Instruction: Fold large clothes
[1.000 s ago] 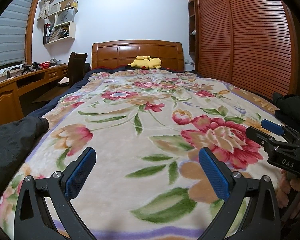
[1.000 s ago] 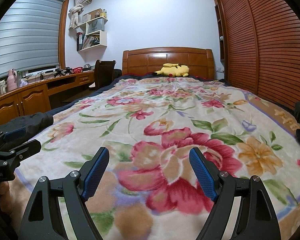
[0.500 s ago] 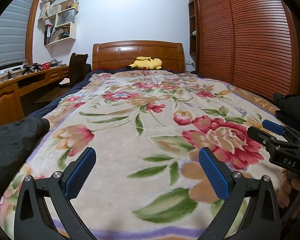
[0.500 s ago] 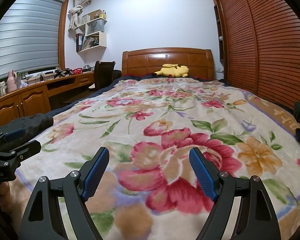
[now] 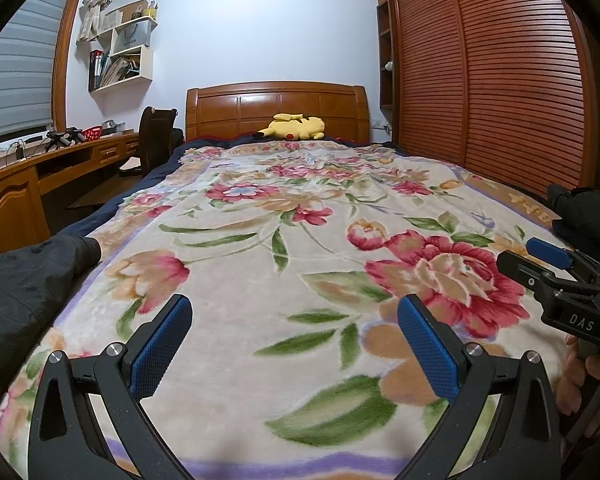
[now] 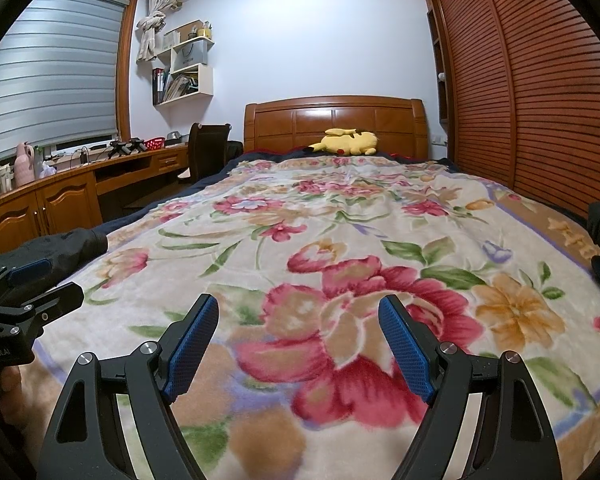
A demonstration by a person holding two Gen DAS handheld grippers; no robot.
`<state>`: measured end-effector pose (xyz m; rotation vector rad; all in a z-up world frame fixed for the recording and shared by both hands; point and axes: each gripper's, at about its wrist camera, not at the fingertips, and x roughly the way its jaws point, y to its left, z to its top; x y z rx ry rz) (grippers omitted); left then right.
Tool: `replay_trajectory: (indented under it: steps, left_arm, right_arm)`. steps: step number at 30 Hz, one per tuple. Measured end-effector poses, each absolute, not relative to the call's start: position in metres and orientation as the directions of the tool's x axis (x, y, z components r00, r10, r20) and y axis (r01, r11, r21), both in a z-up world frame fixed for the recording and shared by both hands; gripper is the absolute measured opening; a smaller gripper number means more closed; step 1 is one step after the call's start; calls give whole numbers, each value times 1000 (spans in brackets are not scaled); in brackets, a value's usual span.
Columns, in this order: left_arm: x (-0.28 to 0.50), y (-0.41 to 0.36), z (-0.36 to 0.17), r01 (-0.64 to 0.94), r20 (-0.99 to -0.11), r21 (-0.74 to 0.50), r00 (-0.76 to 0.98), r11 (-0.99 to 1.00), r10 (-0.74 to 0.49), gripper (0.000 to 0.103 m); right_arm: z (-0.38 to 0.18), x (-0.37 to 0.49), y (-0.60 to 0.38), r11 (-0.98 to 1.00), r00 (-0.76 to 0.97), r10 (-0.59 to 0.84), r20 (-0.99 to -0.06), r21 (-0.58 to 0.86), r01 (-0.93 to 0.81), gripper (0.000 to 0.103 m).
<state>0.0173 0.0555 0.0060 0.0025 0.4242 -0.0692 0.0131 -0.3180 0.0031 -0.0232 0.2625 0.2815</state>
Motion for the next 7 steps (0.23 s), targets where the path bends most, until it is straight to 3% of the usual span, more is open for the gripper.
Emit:
replay_trajectory:
  steps: [7]
  left_arm:
    - [17,54,6,68,-411,-12,909,998,-67,103]
  right_arm:
    - [3,13,-318,961,927,271,-259,14,-277,84]
